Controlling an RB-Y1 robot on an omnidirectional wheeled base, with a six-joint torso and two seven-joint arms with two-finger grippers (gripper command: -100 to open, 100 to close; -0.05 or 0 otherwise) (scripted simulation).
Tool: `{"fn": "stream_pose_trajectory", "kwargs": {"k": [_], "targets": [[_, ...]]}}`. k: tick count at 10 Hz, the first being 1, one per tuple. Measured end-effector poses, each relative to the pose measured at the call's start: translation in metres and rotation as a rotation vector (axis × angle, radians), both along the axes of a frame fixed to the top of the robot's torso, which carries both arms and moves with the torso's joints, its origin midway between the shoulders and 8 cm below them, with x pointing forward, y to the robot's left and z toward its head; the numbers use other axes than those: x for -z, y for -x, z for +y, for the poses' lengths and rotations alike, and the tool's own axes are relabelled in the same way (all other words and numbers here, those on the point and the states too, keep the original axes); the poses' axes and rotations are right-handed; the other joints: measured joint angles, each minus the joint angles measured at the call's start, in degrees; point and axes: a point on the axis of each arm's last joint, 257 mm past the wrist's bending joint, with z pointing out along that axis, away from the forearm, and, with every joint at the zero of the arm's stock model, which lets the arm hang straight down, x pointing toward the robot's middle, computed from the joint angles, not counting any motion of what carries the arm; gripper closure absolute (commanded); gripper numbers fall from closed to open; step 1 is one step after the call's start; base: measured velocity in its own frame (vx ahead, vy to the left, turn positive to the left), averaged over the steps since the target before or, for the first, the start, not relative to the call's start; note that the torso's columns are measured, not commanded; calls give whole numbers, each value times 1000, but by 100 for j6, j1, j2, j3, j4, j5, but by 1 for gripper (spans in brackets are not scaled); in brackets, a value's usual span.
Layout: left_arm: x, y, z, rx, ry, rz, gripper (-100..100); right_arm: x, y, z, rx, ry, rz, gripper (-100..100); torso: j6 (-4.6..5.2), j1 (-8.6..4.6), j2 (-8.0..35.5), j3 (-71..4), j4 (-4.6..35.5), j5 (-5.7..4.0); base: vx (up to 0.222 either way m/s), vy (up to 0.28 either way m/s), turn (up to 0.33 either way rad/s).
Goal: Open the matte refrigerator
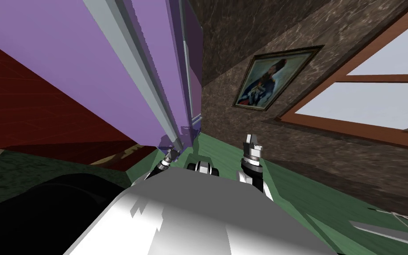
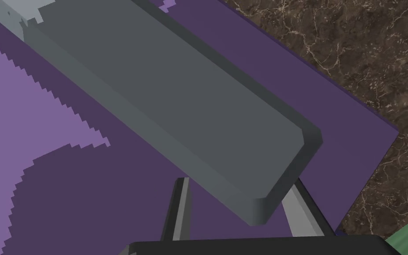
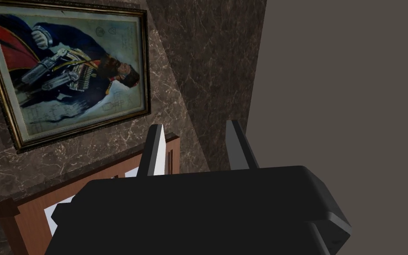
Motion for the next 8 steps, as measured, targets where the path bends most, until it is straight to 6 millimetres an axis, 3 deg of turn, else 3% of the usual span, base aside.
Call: {"fn": "stream_pose_trajectory", "kwargs": {"k": [8], "targets": [[-26, 11, 24, 37, -20, 54, -100, 0, 0, 0, 0, 0, 0, 0, 23, -21, 21, -35, 54, -66, 27, -49, 66]]}}
